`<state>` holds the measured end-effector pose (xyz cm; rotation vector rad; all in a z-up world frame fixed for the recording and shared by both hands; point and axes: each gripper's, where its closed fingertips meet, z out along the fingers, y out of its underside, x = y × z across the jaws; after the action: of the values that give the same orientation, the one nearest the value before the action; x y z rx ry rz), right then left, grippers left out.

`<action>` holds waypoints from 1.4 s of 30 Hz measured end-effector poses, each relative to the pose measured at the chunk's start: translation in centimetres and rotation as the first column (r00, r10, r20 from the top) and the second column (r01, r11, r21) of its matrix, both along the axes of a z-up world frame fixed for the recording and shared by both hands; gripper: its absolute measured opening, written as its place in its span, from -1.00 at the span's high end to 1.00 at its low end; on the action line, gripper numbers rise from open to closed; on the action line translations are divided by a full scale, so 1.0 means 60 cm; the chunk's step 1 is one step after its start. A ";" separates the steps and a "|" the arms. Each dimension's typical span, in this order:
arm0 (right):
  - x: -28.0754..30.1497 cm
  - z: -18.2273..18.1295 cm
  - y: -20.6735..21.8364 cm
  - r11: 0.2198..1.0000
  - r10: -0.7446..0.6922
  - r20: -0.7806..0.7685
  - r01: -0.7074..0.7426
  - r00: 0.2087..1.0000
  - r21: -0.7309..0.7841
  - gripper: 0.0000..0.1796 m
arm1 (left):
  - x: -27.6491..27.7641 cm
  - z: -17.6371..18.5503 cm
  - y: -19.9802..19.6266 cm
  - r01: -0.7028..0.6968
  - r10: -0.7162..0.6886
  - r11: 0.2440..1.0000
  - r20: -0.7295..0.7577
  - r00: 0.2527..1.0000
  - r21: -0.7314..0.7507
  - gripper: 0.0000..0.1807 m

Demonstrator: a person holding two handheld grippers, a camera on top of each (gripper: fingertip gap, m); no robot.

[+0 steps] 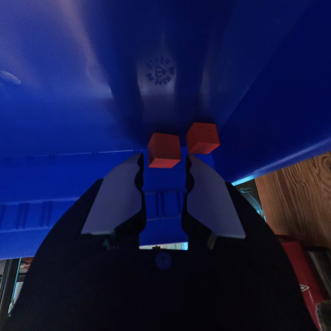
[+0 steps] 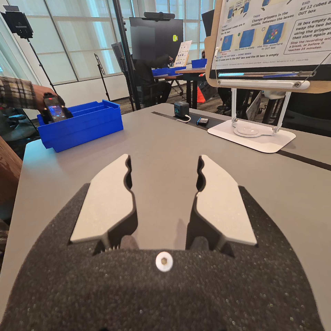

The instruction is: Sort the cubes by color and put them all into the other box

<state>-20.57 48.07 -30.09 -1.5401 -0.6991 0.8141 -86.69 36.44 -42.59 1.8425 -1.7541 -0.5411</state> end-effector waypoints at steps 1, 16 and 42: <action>0.001 0.001 0.000 1.000 -0.001 -0.001 0.001 1.000 0.001 0.22 | -0.001 -0.003 -0.001 -0.003 0.003 1.000 -0.007 1.000 -0.005 0.52; 0.006 0.006 0.002 0.998 0.013 -0.083 -0.019 0.996 -0.065 0.23 | 0.047 0.098 0.093 -0.436 0.254 0.841 0.478 0.841 0.320 0.68; -0.155 0.006 -0.068 0.343 0.239 -0.509 -0.563 0.827 -0.752 0.30 | 0.971 0.205 0.133 -0.242 -0.310 0.930 0.943 -0.118 0.276 0.68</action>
<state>-29.85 43.98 -29.71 -2.0999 -0.3964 2.0396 -28.46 44.40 -30.26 2.8064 -2.7071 1.1584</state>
